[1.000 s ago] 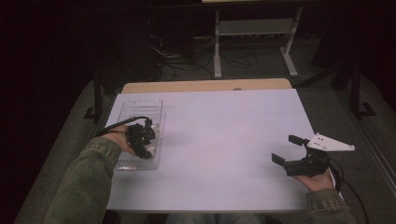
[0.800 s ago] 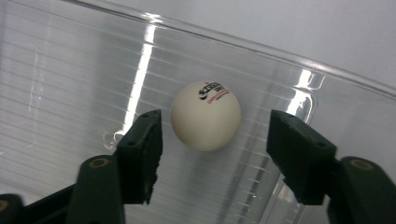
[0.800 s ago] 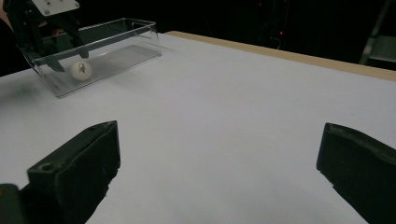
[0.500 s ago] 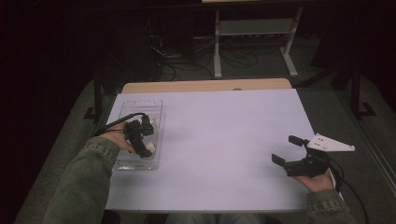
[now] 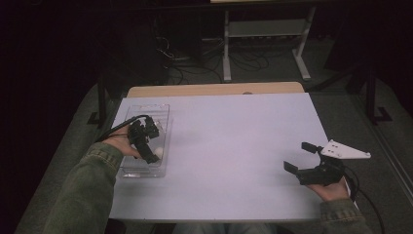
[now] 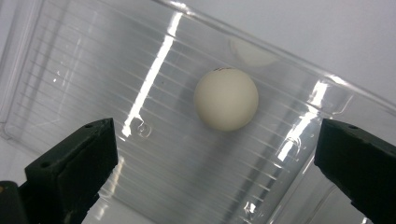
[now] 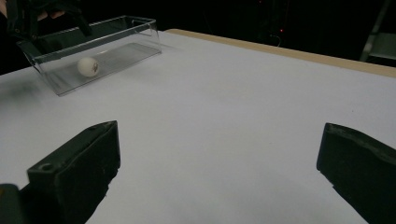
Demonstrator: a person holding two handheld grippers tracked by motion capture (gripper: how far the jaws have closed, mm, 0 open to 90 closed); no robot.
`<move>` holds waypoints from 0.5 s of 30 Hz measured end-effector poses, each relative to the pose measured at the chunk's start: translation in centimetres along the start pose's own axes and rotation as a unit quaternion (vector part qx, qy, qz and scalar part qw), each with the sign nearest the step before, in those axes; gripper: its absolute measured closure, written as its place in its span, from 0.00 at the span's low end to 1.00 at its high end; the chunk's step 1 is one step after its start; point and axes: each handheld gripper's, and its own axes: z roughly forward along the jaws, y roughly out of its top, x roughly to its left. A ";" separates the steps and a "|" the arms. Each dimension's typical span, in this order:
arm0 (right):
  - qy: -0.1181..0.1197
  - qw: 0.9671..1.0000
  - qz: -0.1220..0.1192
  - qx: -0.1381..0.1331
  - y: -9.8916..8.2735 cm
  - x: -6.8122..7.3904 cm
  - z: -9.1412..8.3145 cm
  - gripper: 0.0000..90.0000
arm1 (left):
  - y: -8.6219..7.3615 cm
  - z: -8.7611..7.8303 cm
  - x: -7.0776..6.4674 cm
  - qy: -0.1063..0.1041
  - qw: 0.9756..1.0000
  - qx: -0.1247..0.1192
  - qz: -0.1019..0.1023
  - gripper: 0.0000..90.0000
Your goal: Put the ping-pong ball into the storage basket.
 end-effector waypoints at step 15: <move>0.000 1.000 0.000 0.000 0.0 0.0 -0.1 0.00 | -0.6 -1.7 -0.3 -0.001 0.999 -0.051 -0.002 0.00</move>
